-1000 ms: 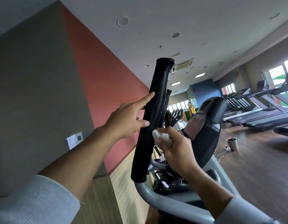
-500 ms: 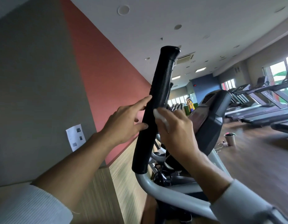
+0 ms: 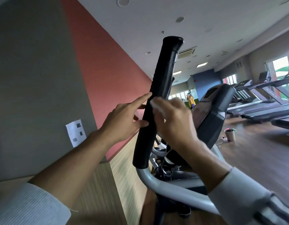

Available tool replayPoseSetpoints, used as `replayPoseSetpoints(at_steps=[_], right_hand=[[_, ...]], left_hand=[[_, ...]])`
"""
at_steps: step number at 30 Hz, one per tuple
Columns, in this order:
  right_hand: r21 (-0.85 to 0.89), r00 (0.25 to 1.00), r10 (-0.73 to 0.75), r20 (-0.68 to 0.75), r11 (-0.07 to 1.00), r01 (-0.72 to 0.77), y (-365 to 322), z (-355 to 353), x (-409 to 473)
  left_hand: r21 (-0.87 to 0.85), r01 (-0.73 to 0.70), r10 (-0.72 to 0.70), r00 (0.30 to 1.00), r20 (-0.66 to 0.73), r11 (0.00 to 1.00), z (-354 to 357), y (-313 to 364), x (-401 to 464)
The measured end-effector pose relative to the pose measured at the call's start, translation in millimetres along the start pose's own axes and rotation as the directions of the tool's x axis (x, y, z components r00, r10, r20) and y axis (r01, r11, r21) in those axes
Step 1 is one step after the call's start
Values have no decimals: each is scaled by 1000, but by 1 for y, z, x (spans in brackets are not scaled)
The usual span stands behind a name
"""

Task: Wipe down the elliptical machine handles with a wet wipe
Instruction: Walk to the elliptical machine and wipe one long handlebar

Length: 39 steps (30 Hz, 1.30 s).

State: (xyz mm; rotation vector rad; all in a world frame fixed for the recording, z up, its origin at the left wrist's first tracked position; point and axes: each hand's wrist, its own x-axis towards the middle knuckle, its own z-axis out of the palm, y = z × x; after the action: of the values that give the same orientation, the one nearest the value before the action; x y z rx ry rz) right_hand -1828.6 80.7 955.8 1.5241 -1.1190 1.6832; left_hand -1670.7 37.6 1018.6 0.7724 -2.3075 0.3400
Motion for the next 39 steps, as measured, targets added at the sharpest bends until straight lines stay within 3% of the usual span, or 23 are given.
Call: replayPoseSetpoints(at_steps=[6, 9, 12, 24, 33, 39], right_hand=[[102, 992, -6, 126, 995, -7, 3, 5, -43], [132, 1000, 25, 0, 991, -25, 12, -2, -32], [198, 947, 286, -150, 947, -254, 20, -7, -6], [354, 976, 194, 101, 910, -218, 13, 24, -89], [341, 946, 315, 70, 884, -320, 9, 8, -63], [387, 902, 407, 147, 815, -431, -1, 16, -74]], left_hand=[[23, 15, -17, 998, 65, 1000, -3, 2, -3], [76, 22, -31, 993, 116, 997, -1, 3, -10], [55, 6, -11, 996, 92, 998, 4, 0, -12], [1, -1, 1, 997, 75, 1000, 7, -4, -11], [-53, 11, -9, 1000, 26, 999, 16, -9, -20], [-64, 15, -14, 1000, 18, 998, 16, -11, -19]])
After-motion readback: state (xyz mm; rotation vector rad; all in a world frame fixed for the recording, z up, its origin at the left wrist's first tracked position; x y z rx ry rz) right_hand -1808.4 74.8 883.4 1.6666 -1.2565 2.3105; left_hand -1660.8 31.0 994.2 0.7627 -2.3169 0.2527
